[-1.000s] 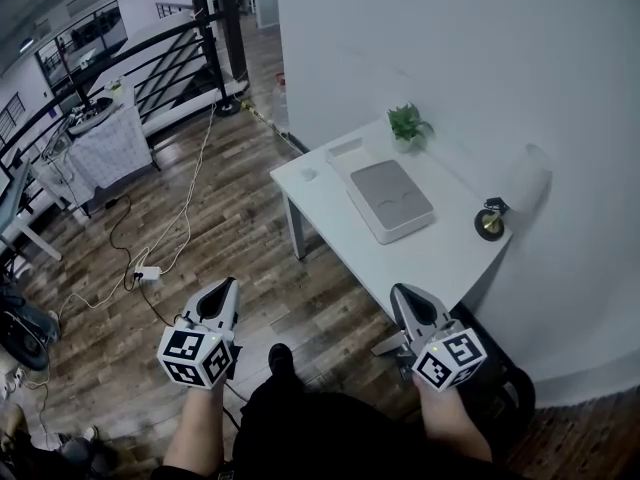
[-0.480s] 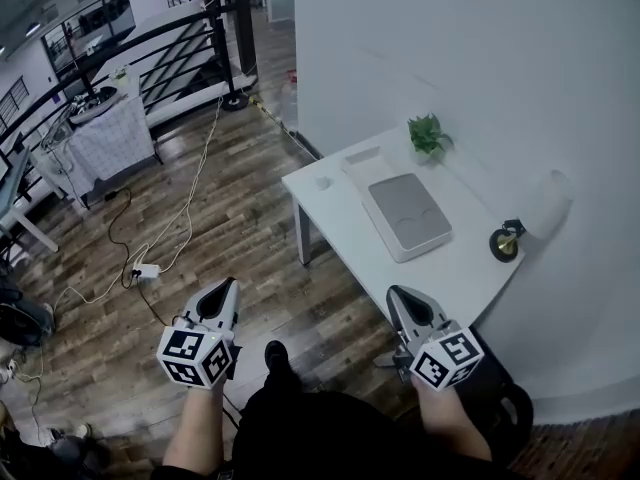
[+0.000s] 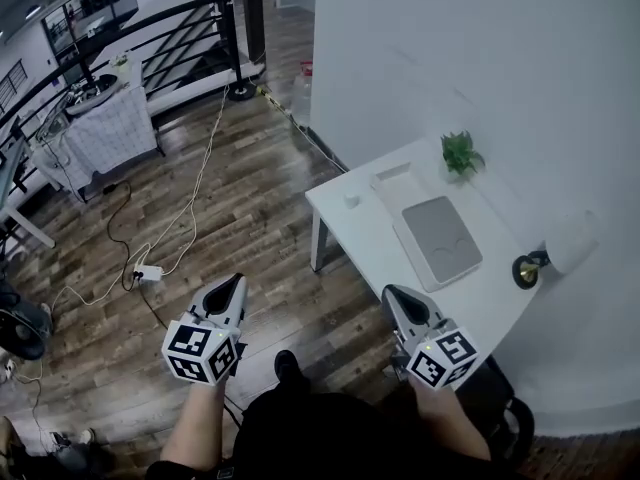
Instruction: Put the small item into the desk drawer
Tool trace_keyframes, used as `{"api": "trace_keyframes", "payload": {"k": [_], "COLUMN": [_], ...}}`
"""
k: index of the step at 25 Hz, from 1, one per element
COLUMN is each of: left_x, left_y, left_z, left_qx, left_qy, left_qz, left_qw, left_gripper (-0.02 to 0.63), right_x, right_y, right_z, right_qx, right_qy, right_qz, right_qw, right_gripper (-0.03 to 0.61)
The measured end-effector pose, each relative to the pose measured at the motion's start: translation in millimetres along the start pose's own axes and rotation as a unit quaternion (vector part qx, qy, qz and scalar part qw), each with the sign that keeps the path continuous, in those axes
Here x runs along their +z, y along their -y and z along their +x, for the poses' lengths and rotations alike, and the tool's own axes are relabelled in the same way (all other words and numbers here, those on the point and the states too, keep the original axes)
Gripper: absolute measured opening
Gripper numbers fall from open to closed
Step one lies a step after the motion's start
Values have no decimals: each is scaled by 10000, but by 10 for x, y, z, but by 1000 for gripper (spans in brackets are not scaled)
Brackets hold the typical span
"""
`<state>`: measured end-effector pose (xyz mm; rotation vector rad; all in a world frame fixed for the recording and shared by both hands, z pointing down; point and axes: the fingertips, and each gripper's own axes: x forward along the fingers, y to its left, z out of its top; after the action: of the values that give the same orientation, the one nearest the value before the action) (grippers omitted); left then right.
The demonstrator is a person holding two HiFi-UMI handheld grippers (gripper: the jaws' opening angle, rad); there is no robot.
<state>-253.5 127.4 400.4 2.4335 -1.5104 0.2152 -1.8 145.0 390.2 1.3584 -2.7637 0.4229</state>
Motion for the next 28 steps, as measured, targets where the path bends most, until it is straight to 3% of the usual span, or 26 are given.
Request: {"api": "trace_keyframes", "payload": {"k": [7,12,20,28], "left_x": [63,89,29,112], "left_y": [-759,-1083,-1093,-1150], "left_z": [396,692,951,1150], "left_qx": [-57,-254,-552,-501], "left_qy": [-124,-139,-238,-354], "left_qz": [29,31,-121,-56], "left_qw": [9999,9996,9981,9981], "left_gripper": [12,12,12,12], "right_x": [88,66,60,98], "right_y": [-145,-142,60,291], "right_z": [955,1278,1371,1623], "right_qx": [134,-14,-342,-241], "right_qy": [-138,-206,-376,-308], "right_qz": [-87,-152,-77,47], "right_qw": [9998,9997,9987,9992], "right_gripper": [3,3,3,3]}}
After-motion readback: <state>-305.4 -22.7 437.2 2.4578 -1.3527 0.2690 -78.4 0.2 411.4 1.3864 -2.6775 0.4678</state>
